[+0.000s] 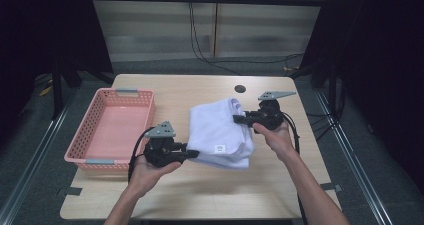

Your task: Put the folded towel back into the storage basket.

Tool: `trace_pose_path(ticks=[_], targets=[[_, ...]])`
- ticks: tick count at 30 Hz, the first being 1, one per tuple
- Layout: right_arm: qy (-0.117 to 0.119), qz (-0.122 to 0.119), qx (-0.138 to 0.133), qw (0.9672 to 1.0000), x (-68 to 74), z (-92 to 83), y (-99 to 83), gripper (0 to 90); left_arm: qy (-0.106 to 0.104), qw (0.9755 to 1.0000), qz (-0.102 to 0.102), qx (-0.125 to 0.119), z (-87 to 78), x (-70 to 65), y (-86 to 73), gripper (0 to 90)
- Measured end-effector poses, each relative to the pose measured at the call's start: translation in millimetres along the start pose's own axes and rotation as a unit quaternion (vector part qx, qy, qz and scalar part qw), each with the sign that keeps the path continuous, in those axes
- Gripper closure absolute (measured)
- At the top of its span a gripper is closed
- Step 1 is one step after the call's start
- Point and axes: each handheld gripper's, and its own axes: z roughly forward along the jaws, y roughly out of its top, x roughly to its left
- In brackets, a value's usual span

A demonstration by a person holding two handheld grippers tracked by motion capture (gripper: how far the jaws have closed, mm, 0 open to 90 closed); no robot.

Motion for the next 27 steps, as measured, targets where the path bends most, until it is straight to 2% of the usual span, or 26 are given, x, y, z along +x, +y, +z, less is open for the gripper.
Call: trace_pose_path(ticks=[4,8,11,17,20,21,24,25,27], targets=[[0.008,-0.005,-0.001,0.9999,6.5,10.4,13.1,69.1,0.007,1.0000,-0.005,-0.002,-10.1,3.7,0.1,72.1],[0.017,-0.011,-0.002,0.9998,12.1,17.7,21.9,69.3,0.002,0.9998,-0.016,-0.012,-20.4,9.4,-0.1,72.2],[0.021,-0.013,-0.003,0.9997,14.5,23.1,27.9,69.5,0.010,0.9996,-0.020,-0.019,-29.2,14.5,1.2,72.3],[0.031,-0.017,-0.005,0.9993,17.9,37.7,40.6,69.9,0.021,0.9993,-0.018,-0.024,-42.0,18.9,3.8,72.3],[0.036,-0.017,-0.002,0.9992,20.4,43.9,45.7,69.9,0.013,0.9985,-0.033,-0.042,-47.9,23.7,2.7,72.2],[0.037,-0.017,-0.001,0.9992,21.3,45.6,46.9,69.8,0.020,0.9981,-0.034,-0.046,-50.8,24.8,2.0,72.3],[0.038,-0.017,0.003,0.9992,23.5,51.0,50.2,69.9,0.022,0.9981,-0.034,-0.047,-53.3,26.4,0.8,72.3],[0.038,-0.018,0.005,0.9991,25.6,55.3,54.4,70.0,0.032,0.9982,-0.032,-0.039,-55.6,27.8,0.3,72.4],[0.039,-0.018,0.004,0.9991,26.0,56.6,55.9,70.1,0.034,0.9982,-0.030,-0.038,-57.5,28.6,0.3,72.4]])
